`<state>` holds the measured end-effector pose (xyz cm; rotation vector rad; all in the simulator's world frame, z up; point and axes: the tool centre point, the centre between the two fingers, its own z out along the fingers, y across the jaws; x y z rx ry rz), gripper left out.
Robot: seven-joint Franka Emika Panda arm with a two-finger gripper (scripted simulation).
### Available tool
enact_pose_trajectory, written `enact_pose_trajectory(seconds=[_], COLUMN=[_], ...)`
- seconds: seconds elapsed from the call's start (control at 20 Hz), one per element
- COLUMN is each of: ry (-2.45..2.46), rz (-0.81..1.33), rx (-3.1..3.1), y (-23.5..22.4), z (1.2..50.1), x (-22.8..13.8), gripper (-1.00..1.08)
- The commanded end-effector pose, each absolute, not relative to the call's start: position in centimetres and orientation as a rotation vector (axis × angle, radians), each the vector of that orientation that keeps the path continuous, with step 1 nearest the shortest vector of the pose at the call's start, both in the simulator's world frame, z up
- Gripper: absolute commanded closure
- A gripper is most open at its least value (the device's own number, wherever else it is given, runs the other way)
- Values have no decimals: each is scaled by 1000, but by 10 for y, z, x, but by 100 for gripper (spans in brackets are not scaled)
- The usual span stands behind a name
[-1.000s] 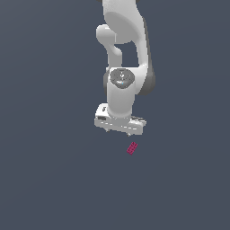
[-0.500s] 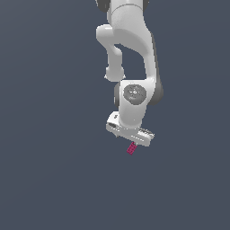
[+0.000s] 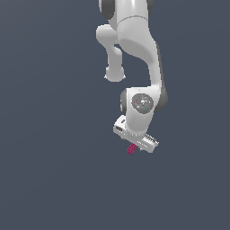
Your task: Pick up the object and move it to a goal position.
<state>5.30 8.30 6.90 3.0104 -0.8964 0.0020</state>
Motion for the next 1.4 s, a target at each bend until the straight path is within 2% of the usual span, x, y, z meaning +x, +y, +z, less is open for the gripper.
enact_pose_trajectory(seconds=[0.0,0.45,0.9,1.2,1.25,1.35], ry=[-928,-943,-948,-949,-949,-949], rz=[1,-1,0,0,0,0], rx=[3001,2997,2995,2995,2995,2995], y=[87,89,89,89,89,89], z=[65,59,19,12,12,12], x=[54,54,53,54,54,54], gripper=[-92,-92,-92,-92,108,108])
